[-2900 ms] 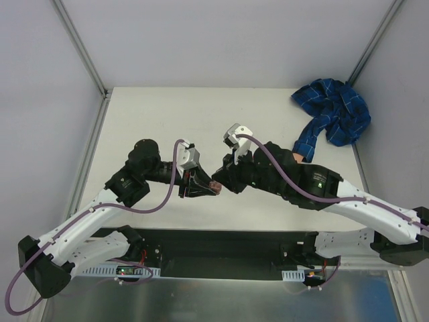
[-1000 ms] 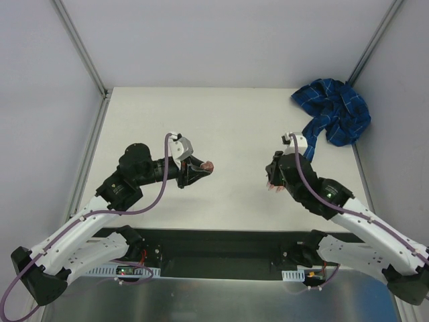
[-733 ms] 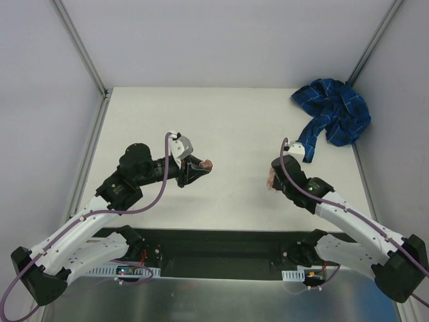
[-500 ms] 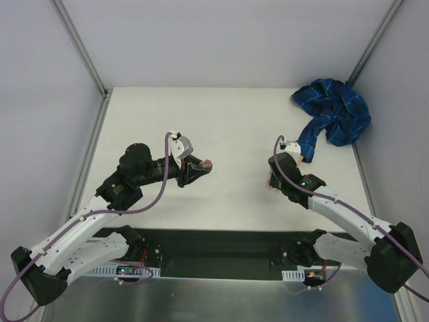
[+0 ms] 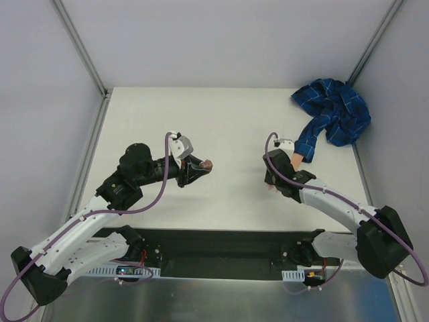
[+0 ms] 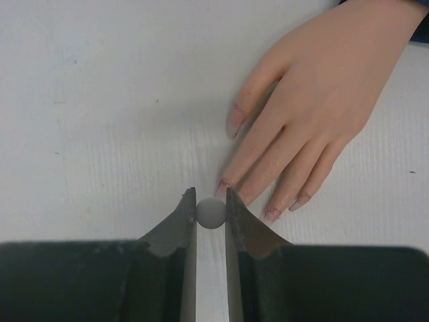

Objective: Paint the nails

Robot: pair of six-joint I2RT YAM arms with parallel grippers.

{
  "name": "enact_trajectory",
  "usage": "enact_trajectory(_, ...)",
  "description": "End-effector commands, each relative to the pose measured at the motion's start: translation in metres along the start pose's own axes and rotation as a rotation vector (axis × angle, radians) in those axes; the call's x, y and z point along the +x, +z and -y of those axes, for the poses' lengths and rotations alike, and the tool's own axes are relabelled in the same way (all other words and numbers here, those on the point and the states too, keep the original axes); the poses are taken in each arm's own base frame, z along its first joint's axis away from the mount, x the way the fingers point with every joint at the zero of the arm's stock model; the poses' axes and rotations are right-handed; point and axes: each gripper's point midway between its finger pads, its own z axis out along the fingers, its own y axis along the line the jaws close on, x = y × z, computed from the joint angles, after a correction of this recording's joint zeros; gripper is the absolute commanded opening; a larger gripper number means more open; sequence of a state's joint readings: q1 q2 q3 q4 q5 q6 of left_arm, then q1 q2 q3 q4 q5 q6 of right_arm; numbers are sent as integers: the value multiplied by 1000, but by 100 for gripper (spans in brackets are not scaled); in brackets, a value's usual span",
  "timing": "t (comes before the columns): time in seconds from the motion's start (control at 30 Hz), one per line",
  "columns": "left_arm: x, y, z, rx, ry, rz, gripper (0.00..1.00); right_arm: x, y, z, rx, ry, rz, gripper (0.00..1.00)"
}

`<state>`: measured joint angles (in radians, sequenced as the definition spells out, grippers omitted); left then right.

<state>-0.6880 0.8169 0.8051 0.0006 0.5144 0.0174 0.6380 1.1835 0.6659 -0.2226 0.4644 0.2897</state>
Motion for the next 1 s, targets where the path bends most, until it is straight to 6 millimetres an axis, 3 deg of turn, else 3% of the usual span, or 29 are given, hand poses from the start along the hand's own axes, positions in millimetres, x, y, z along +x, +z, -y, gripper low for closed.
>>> enact_trajectory(0.0,-16,0,6,19,17,44,0,-18,8,-7,9,-2,43,1)
enact_trajectory(0.97,-14,2,6,27,11,34,0,-17,24,0,73,-22,20,1)
